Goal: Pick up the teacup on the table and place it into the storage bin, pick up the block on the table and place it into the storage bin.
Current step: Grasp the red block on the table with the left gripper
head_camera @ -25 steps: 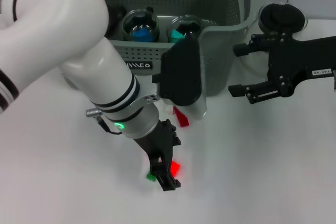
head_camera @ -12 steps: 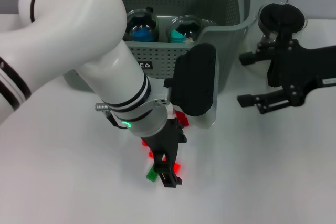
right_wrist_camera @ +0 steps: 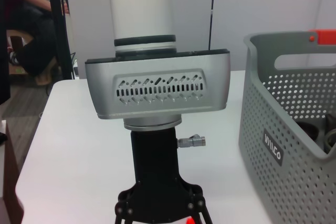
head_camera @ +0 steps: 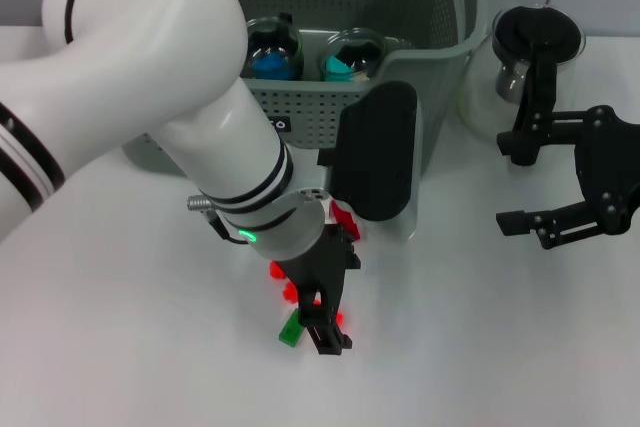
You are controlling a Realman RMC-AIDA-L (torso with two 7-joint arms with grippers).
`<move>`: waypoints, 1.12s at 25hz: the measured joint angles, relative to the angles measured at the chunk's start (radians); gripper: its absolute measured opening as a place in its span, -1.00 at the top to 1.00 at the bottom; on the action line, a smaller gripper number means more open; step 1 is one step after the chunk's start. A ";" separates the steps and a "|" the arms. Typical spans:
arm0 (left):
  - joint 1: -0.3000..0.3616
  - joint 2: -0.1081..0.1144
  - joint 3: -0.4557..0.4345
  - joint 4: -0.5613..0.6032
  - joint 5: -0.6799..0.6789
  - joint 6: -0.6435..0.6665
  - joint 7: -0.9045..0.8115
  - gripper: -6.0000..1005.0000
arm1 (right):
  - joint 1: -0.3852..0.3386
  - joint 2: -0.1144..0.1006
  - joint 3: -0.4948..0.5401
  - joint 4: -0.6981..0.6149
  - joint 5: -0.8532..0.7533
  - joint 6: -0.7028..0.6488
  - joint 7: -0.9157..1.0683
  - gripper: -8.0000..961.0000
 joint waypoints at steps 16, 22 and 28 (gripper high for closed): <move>-0.003 0.000 0.086 -0.011 0.048 -0.022 0.036 -0.85 | 0.007 0.016 0.000 0.003 0.000 -0.003 0.007 -0.93; -0.003 0.000 0.089 -0.005 0.070 -0.023 0.067 -0.85 | 0.007 0.030 0.008 0.002 0.005 -0.002 0.010 -0.93; -0.004 0.000 0.099 -0.007 0.084 -0.020 0.091 -0.46 | 0.008 0.036 0.028 0.000 0.007 -0.006 0.012 -0.93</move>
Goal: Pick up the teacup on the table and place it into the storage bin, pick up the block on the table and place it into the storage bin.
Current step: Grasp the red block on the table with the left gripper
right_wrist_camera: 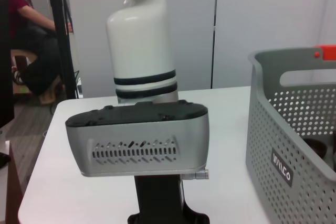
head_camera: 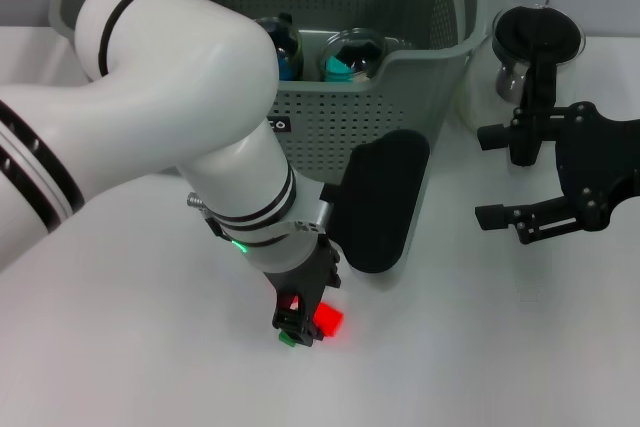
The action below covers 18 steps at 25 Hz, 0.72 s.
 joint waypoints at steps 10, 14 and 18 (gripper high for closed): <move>0.002 -0.002 0.043 0.019 0.000 0.004 0.010 -0.23 | 0.000 0.005 0.008 0.002 0.001 -0.001 0.000 -0.93; -0.001 -0.002 0.051 0.019 0.000 0.002 0.010 -0.21 | 0.001 0.005 0.008 0.002 0.001 0.002 -0.001 -0.93; -0.004 -0.002 0.051 0.019 0.000 0.002 0.010 -0.21 | 0.005 0.005 0.008 0.002 0.003 0.003 -0.003 -0.93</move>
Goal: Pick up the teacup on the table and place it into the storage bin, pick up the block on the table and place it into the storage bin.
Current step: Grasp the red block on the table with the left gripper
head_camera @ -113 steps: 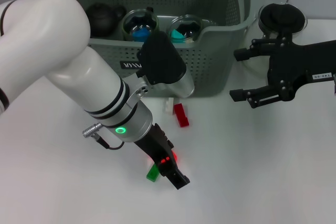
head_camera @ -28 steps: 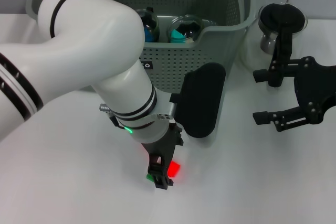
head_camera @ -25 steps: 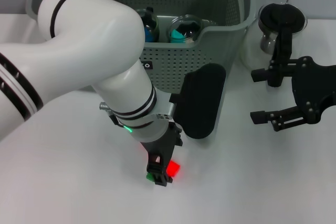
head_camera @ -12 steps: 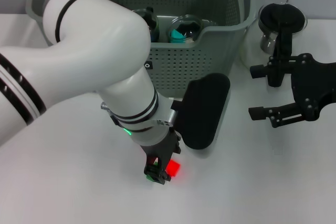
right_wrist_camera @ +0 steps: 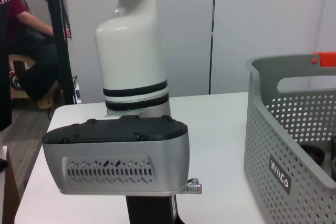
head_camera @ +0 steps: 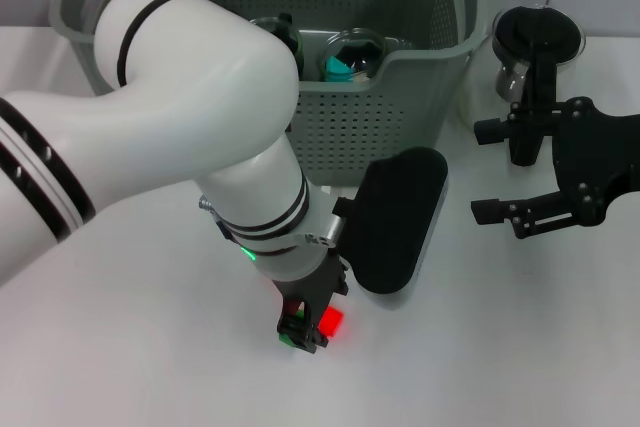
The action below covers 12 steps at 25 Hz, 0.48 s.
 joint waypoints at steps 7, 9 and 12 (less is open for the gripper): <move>-0.006 -0.001 0.023 -0.008 0.000 0.000 0.001 -0.20 | 0.003 0.001 0.004 0.001 0.000 0.002 -0.001 -0.93; -0.007 -0.001 0.026 -0.007 -0.003 -0.001 0.001 -0.20 | 0.003 0.002 0.008 0.001 0.000 0.001 -0.002 -0.93; -0.007 -0.002 0.030 -0.007 -0.006 -0.002 0.001 -0.19 | 0.003 0.003 0.011 0.001 0.000 0.000 -0.004 -0.93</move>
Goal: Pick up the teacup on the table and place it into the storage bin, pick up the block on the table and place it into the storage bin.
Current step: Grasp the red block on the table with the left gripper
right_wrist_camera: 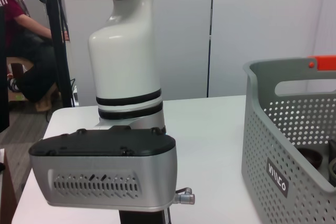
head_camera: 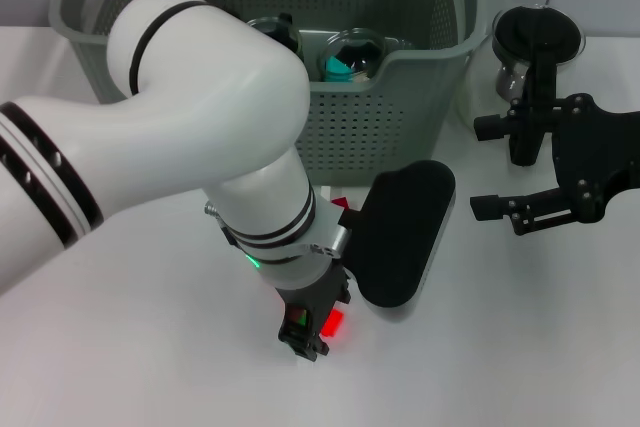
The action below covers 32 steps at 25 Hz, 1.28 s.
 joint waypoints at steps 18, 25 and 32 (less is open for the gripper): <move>-0.002 0.000 0.009 -0.004 0.005 -0.018 -0.002 0.11 | 0.003 0.002 0.001 -0.005 0.000 0.002 -0.002 -0.93; -0.002 0.000 0.014 -0.004 0.005 -0.014 -0.001 0.15 | 0.003 0.002 0.006 -0.006 0.000 0.002 -0.002 -0.93; -0.004 0.000 0.018 -0.004 0.001 -0.010 -0.001 0.24 | 0.003 0.002 0.011 -0.008 0.000 0.001 -0.002 -0.93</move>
